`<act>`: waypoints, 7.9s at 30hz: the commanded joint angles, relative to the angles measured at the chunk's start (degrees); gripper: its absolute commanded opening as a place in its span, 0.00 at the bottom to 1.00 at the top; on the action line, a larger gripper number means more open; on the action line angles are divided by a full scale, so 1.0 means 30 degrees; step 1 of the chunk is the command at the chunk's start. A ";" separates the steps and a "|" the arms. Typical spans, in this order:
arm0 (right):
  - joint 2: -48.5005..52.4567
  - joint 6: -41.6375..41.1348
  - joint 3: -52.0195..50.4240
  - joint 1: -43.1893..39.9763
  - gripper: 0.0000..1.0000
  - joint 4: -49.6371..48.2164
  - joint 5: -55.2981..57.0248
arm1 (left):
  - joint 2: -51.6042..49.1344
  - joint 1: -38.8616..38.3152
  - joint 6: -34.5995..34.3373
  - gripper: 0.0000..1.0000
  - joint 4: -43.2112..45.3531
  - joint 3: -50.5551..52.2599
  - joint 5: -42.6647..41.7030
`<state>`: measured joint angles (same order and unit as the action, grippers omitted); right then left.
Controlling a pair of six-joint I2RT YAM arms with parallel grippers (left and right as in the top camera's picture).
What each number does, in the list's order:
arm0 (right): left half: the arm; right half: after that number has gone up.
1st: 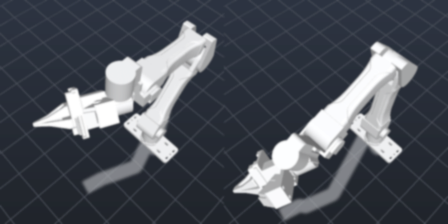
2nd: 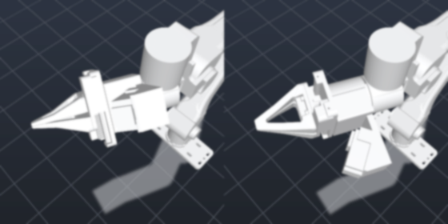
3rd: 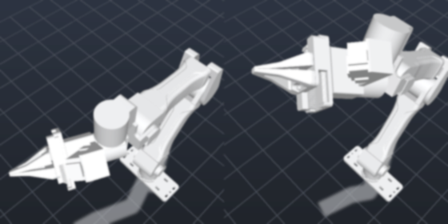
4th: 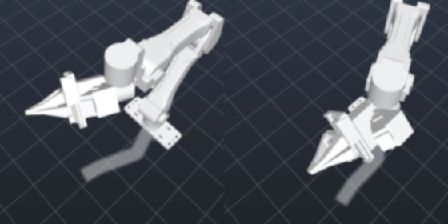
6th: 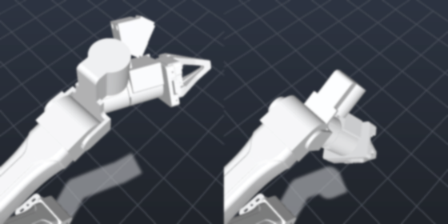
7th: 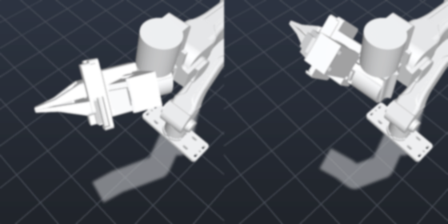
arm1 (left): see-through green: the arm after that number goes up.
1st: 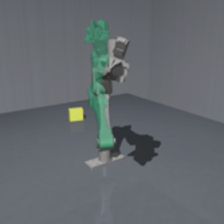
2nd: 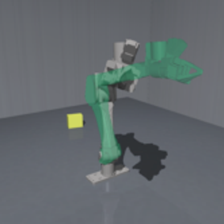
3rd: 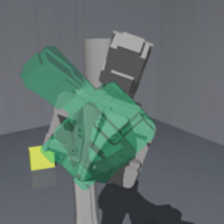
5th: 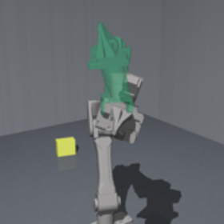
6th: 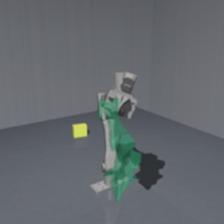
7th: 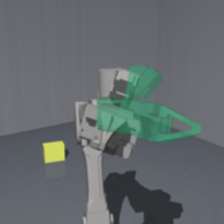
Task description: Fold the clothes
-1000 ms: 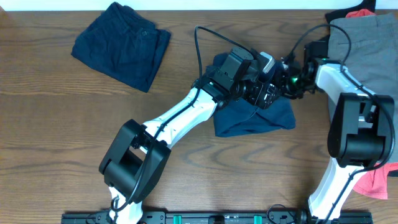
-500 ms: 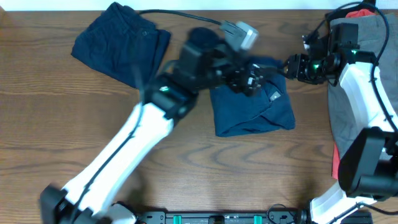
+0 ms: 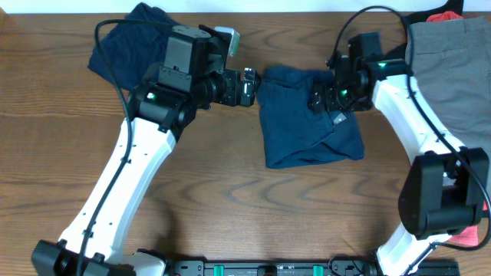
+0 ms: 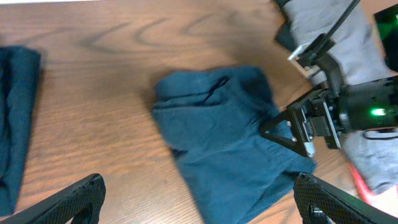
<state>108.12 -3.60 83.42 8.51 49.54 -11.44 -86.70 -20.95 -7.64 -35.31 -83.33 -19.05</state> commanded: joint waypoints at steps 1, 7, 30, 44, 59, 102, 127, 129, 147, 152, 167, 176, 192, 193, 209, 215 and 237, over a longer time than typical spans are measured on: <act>0.0772 -0.0204 0.0044 0.0073 0.99 0.0233 0.3322 | -0.0699 0.0000 0.0685 0.98 -0.0255 -0.0051 0.0743; 0.2433 -0.0226 0.0044 -0.0299 0.99 0.0211 0.3636 | -0.1807 0.0000 0.0685 0.98 -0.0452 -0.0022 0.0750; 0.5829 -0.1253 0.0044 -0.0525 0.13 -0.0306 -0.1435 | -0.3716 0.0015 0.1537 0.98 -0.0670 0.0124 0.1086; 0.5785 -0.2455 0.0925 0.4430 0.69 -0.1450 -0.5916 | -0.3716 0.1013 0.1545 0.98 -0.1217 0.0124 0.2178; 0.4743 -0.3628 0.8655 -0.0576 0.99 0.3308 -0.2164 | -0.4000 -0.0765 0.3570 0.98 -0.2594 0.0131 0.0933; 0.4750 -0.1982 0.8386 -0.4692 0.99 0.4714 -0.0612 | -1.2794 -0.5384 0.0437 0.83 0.1654 -0.0051 0.4962; 0.4750 -0.1180 0.7643 -0.4707 0.99 0.4641 -0.0117 | -0.8597 -0.5399 0.4860 0.06 0.0947 -0.0189 1.0287; 0.4750 -0.1188 0.7635 -0.4707 0.99 0.4634 -0.0124 | -0.7002 -0.4932 0.5559 0.06 0.1020 -0.0204 1.0535; 0.4750 -0.1202 0.7635 -0.4692 0.99 0.4306 -0.0350 | -0.2565 0.2419 0.2106 0.06 0.2091 -0.0619 1.4979; 0.4750 -0.1202 0.7635 -0.4685 0.99 0.4197 -0.0678 | -0.2492 0.4080 0.0015 0.06 0.1501 -0.1508 1.5161; 0.4750 -0.1209 0.7635 -0.4131 0.99 0.3614 -0.0852 | -0.0036 0.6885 -0.6535 0.06 -0.1384 -0.1872 1.6211; 0.4750 -0.1209 0.7635 -0.3643 0.99 0.3621 -0.0838 | -0.2856 0.7089 -0.7337 0.06 0.0175 -0.1872 1.5212; 0.4750 -0.1224 0.7635 -0.3628 0.99 0.2798 -0.0823 | -0.8604 0.6972 -0.3971 0.06 0.7686 -0.1872 1.2779; 0.4750 -0.1282 0.7635 -0.3628 0.99 0.2652 -0.0823 | -0.9071 0.6951 -0.3650 0.06 0.8714 -0.1872 1.2364; 0.4750 -0.1851 0.7635 -0.3563 0.99 0.1690 -0.0685 | -1.4775 0.5989 -0.0291 0.98 2.1952 -0.1996 0.9989; 0.4750 -0.1851 0.7635 -0.3555 0.99 0.1486 -0.0699 | -1.2101 0.5989 0.0546 0.98 1.8841 -0.2754 0.9996; 0.4750 -0.1865 0.7635 -0.3555 0.99 0.1406 -0.0699 | -1.1504 0.7905 0.3191 0.99 0.8969 -0.2368 0.8539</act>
<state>123.74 -8.56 106.65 -2.76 53.89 -13.45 -118.24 2.92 0.51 -11.31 -91.00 8.78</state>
